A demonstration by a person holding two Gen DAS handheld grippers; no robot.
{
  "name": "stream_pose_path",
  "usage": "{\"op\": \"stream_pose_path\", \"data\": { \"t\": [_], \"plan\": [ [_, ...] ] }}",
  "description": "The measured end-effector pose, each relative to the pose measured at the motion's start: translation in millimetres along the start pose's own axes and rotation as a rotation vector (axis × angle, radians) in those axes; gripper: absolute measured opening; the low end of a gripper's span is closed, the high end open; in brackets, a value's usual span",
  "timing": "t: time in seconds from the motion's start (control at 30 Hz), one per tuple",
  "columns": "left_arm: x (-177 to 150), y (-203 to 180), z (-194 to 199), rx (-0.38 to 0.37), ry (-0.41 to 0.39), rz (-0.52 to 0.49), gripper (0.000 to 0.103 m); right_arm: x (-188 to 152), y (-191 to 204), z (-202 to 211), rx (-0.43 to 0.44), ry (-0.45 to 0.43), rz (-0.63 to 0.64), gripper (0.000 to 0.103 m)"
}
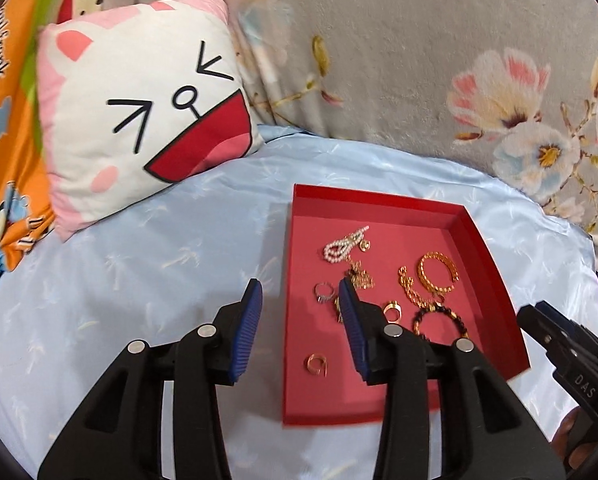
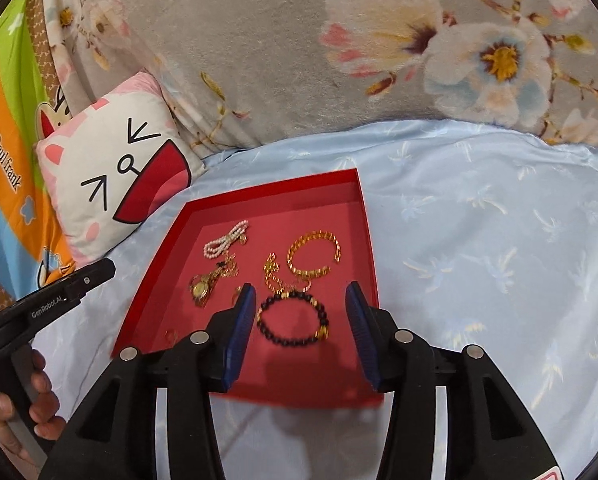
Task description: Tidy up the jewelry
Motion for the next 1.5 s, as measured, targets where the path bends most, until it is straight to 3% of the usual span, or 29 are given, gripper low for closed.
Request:
{"op": "stream_pose_path", "data": {
  "t": [0.1, 0.2, 0.37, 0.6, 1.13, 1.5],
  "plan": [
    [-7, 5, 11, 0.010, 0.013, 0.001, 0.042, -11, 4, 13, -0.022, 0.009, -0.007, 0.055],
    [-17, 1, 26, 0.028, 0.009, -0.017, 0.051, -23, 11, 22, -0.047, 0.023, -0.001, 0.062],
    [-37, -15, 48, 0.046, -0.010, -0.063, 0.061, -41, 26, 31, -0.085, 0.031, 0.030, 0.067],
    [-60, -24, 58, 0.043, 0.023, -0.053, 0.075, -58, 37, 43, -0.104, 0.030, 0.038, 0.077],
    [-98, -16, 57, 0.059, 0.105, -0.016, 0.075, -83, 49, 52, -0.162, 0.057, 0.078, 0.077],
    [-101, -19, 68, 0.099, 0.077, -0.051, 0.075, -82, 48, 64, -0.171, 0.033, 0.070, 0.077]
  ]
}}
Point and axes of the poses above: each gripper's, at about its wrist camera, not at the fingertips, and z roughly against the way its jaws point, y to its left, x to its top, the point moved 6 cm from there along -z, roughly the way its jaws point, and after that the axes turned 11 degrees about x, right-handed, at the moved point
